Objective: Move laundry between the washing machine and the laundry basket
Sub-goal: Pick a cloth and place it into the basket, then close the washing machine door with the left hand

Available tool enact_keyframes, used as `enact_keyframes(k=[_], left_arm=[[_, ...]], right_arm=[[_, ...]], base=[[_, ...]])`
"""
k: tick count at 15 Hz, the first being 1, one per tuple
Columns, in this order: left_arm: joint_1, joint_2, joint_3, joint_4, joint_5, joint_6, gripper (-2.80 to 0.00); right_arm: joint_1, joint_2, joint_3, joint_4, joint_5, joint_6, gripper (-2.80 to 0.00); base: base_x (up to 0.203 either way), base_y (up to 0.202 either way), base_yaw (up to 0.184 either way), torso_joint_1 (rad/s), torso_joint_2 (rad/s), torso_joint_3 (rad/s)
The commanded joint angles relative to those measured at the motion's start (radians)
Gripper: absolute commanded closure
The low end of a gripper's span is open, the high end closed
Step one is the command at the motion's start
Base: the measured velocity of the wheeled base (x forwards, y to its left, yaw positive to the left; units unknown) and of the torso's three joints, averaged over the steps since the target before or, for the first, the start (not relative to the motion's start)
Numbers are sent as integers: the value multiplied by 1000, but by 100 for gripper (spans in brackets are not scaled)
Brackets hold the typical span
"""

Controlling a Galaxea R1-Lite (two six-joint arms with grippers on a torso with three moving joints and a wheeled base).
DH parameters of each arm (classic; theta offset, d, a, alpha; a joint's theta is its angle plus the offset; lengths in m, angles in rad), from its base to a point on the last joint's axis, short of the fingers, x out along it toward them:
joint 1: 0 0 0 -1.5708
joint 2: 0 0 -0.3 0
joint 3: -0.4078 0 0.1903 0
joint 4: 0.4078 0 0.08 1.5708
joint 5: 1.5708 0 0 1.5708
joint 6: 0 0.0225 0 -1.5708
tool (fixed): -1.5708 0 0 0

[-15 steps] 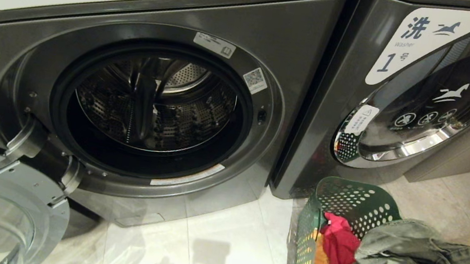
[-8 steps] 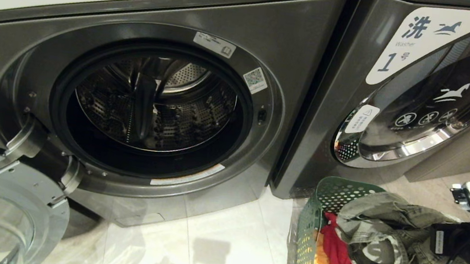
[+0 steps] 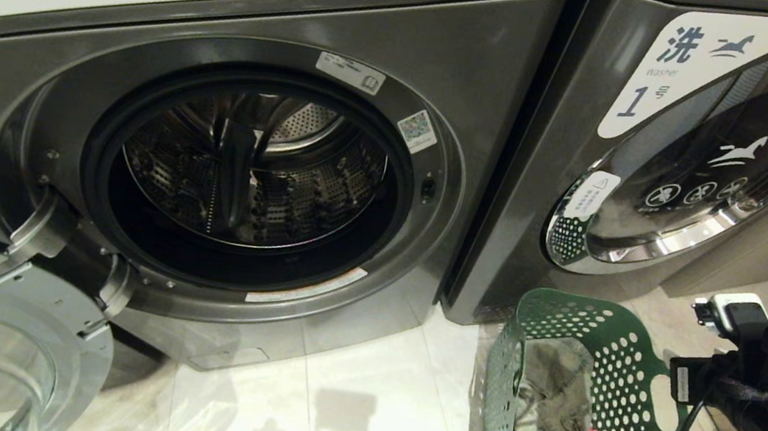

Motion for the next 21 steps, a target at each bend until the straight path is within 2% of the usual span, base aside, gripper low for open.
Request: enact_keyframes(k=[1,2,3,7,12,16,20,21], left_arm=[[0,0,0,0,-1,0,0],[0,1,0,0,0,0,0],[0,0,0,0,-1,0,0],[0,0,0,0,0,-2,0],[0,0,0,0,0,-2,0],[0,1,0,0,0,-2,0],[0,0,0,0,0,-2,0],[0,0,0,0,0,-2,0]], right_arm=[[0,-41,1,-14,-2,-5,-280],[1,-91,9,-17,-2,-7,-280],[1,-143,24,-16,0,-14,0],[1,-342,137,-15,14,-48,0],[0,-661,381,24,18,-49,0],[0,-877,403,324,20,-38,0],[13,-1228,399,721,39,-40,0],[30,-1289,395,786,50,-41,0]], base=[[0,0,0,0,0,0],[0,0,0,0,0,0],[0,0,0,0,0,0],[0,0,0,0,0,0],[0,0,0,0,0,0],[0,0,0,0,0,0],[0,0,0,0,0,0],[0,0,0,0,0,0]])
